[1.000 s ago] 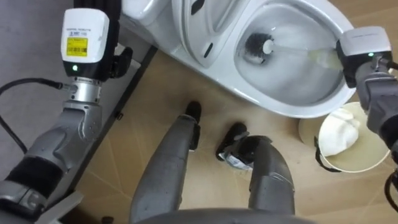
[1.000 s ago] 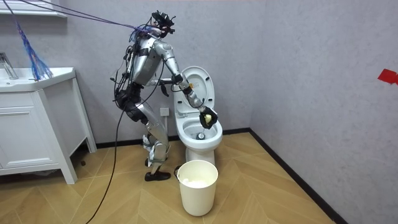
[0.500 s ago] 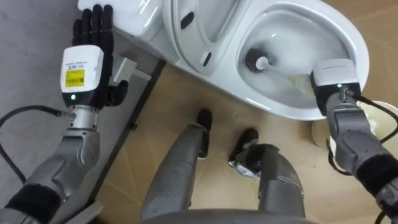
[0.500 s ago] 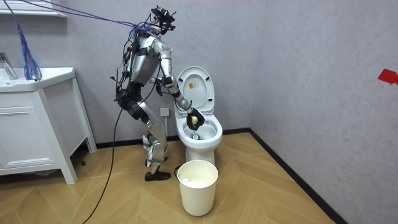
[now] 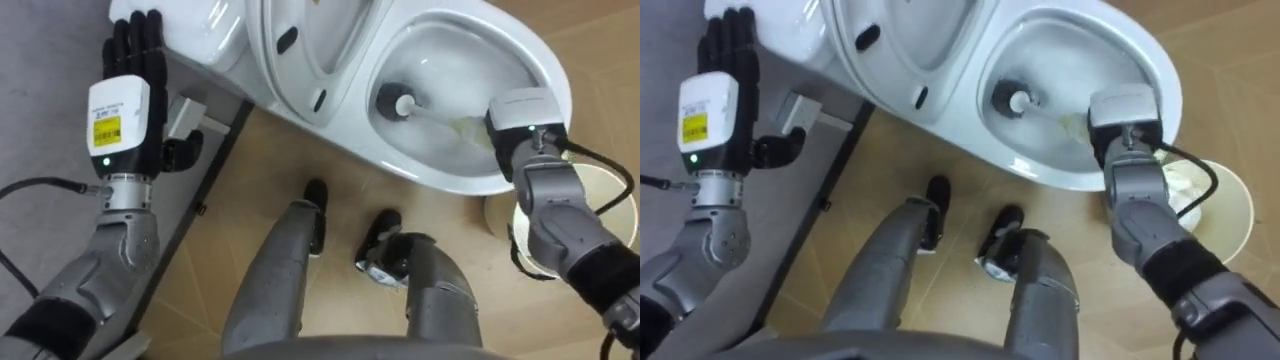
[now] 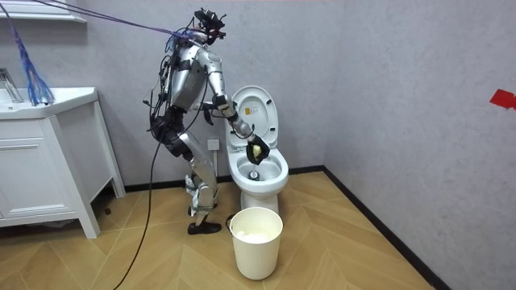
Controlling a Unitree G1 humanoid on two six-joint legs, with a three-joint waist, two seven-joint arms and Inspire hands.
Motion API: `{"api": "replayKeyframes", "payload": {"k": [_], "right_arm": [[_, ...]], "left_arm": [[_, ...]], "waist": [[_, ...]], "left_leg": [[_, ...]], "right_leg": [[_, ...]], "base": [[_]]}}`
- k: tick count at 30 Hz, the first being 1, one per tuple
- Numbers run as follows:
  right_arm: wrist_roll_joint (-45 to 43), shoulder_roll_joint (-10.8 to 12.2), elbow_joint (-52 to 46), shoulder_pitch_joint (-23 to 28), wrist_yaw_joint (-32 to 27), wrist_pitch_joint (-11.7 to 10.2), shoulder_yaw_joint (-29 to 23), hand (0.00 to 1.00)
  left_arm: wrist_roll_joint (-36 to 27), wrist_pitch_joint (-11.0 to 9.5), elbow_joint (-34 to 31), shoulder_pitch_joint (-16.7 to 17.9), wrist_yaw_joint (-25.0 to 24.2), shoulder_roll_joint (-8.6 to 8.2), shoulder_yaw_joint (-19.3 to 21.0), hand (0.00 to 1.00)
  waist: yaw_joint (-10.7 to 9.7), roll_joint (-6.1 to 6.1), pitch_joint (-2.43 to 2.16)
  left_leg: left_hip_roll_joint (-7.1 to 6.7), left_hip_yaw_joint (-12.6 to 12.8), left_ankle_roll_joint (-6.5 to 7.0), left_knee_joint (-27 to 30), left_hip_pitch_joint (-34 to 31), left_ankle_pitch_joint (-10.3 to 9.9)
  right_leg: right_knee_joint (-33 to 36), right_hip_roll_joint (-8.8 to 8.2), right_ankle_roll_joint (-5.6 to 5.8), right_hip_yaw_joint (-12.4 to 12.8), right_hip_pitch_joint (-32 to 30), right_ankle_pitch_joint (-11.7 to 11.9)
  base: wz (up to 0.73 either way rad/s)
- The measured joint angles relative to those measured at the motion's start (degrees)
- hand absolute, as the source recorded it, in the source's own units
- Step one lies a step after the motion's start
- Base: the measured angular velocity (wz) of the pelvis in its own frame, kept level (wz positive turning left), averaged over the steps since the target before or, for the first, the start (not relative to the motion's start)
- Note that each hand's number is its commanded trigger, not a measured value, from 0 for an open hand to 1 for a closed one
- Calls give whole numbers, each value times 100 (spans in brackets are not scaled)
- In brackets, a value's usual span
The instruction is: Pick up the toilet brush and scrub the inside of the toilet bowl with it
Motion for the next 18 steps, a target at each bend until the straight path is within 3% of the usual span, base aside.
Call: {"api": "replayKeyframes", "payload": {"k": [3, 6, 8, 11, 15, 18], "right_arm": [[339, -17, 695, -541, -290, -516, 3, 100], [354, -231, 931, -921, -494, -808, -2, 100], [332, -378, 933, -1049, -634, -908, -3, 100], [-55, -437, 869, -1075, -714, -991, -6, 100], [-360, -308, 693, -999, -714, -927, 14, 100], [-532, -244, 370, -740, -624, -804, 87, 100]], "left_arm": [[187, 54, -46, -64, 6, 70, 62, 0], [369, 138, -35, -120, 12, 84, 93, 0], [457, 193, -39, -94, 9, 83, 92, 0], [466, 267, -41, -31, 3, 75, 123, 0], [463, 292, -118, 16, -107, 72, 179, 0], [468, 370, -227, 28, -278, 72, 197, 0]], "waist": [[-22, -225, 22], [-85, -347, 44], [-127, -367, 37], [-160, -417, 30], [-153, -409, 27], [-52, -314, 23]], "left_leg": [[-20, 72, 9, 62, -100, 26], [-105, 132, 30, 24, -93, 81], [-125, 131, 40, 25, -78, 88], [-136, 143, 45, 43, -70, 87], [-135, 140, 58, 54, -60, 63], [-92, 114, 43, 33, 18, 26]], "right_leg": [[210, -88, -38, 53, -174, -34], [358, -204, -53, 98, -255, -52], [370, -225, -48, 105, -244, -48], [380, -227, -33, 147, -245, -41], [394, -223, -27, 154, -235, -34], [325, -151, -28, 151, -121, -16]], "base": [[0], [8], [0], [-3], [0], [-4]]}}
